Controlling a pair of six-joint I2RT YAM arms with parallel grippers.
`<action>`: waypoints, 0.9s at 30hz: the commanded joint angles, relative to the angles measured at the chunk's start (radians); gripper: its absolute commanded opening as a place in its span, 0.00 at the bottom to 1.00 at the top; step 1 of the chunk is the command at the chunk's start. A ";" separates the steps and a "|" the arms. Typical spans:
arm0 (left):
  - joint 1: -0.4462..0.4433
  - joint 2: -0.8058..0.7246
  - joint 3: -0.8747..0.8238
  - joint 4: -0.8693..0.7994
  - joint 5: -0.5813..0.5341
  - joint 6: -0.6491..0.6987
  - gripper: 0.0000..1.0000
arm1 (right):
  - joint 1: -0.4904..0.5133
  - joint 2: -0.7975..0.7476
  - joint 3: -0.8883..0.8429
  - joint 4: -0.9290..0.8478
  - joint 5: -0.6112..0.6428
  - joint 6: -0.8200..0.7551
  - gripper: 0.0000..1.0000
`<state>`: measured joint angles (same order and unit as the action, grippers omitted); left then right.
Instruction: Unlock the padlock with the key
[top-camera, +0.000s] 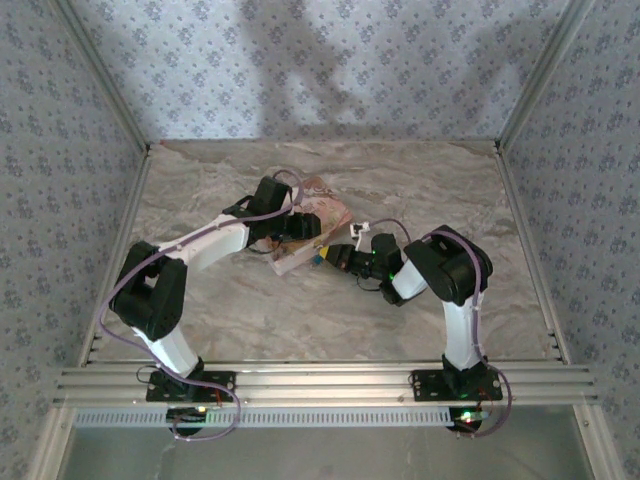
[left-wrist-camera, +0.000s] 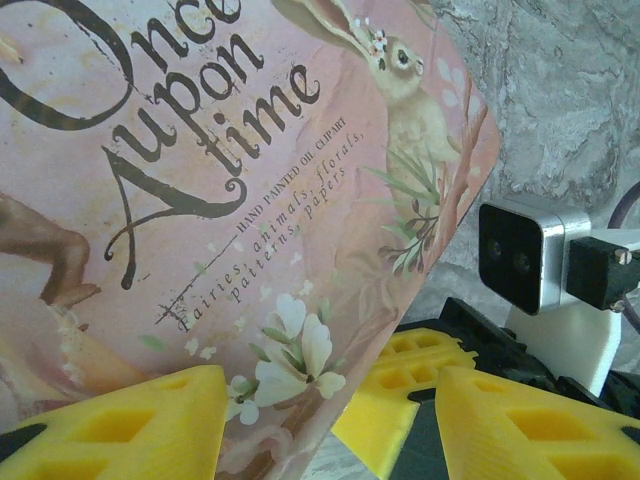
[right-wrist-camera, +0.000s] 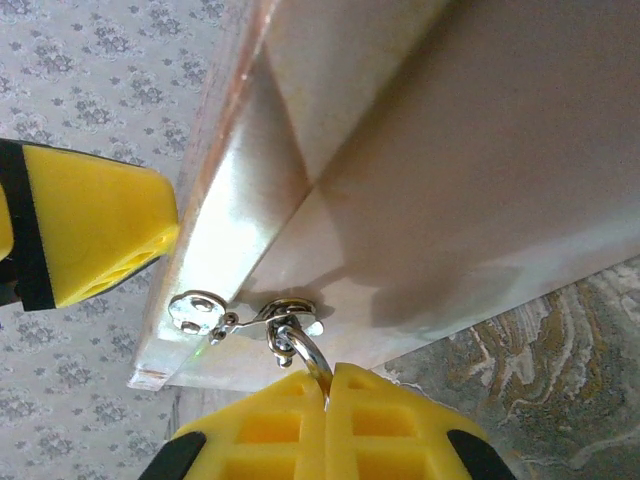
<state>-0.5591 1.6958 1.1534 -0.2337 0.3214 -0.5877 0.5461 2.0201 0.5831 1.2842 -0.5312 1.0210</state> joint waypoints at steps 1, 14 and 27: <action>-0.026 0.007 -0.050 -0.105 -0.004 -0.030 0.58 | 0.006 -0.001 0.006 0.113 0.067 0.048 0.00; -0.067 0.001 -0.061 -0.093 -0.030 -0.068 0.59 | 0.008 -0.023 -0.017 0.113 0.149 0.145 0.00; -0.067 -0.004 -0.067 -0.093 -0.035 -0.066 0.61 | 0.002 -0.028 -0.009 0.114 0.166 0.193 0.00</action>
<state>-0.5987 1.6825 1.1339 -0.2043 0.2459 -0.6224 0.5541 2.0197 0.5587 1.3293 -0.4137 1.1873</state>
